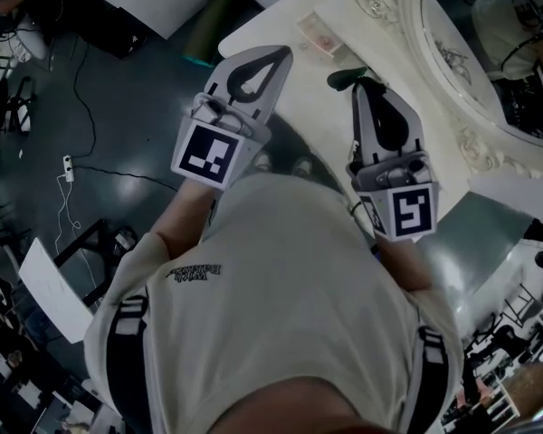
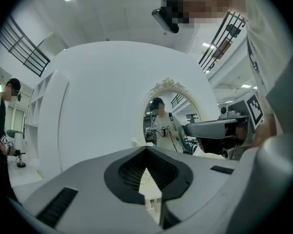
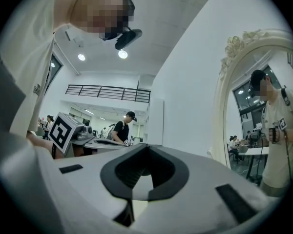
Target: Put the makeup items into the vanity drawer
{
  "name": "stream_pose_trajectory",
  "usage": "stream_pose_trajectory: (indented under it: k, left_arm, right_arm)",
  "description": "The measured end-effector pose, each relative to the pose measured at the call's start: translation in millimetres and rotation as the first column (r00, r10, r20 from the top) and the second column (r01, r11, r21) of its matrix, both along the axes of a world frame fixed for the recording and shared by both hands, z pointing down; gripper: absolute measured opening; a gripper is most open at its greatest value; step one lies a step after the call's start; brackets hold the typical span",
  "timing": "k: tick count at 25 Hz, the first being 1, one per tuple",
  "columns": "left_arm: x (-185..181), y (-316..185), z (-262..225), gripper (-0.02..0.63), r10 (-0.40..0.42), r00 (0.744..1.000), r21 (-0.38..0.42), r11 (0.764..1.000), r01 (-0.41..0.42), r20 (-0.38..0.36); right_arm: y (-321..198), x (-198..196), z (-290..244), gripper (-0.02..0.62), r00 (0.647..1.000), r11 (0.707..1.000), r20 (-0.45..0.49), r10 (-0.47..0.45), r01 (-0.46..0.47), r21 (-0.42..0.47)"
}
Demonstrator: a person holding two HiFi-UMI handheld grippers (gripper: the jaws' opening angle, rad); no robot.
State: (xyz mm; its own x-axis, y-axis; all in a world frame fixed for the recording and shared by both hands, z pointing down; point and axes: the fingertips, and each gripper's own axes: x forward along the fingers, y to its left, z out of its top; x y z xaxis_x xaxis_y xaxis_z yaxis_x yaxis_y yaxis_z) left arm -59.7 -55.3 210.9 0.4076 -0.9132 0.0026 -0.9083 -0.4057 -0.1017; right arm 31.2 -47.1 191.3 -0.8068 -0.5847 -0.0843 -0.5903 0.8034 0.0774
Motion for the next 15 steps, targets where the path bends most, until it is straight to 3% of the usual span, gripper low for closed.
stream_pose_trajectory:
  k: [15]
  left_arm:
    - [-12, -23, 22, 0.014, -0.023, 1.000, -0.055, 0.998, 0.023, -0.008]
  right_arm:
    - [-29, -16, 16, 0.002, 0.998, 1.000, -0.058, -0.005, 0.005, -0.014]
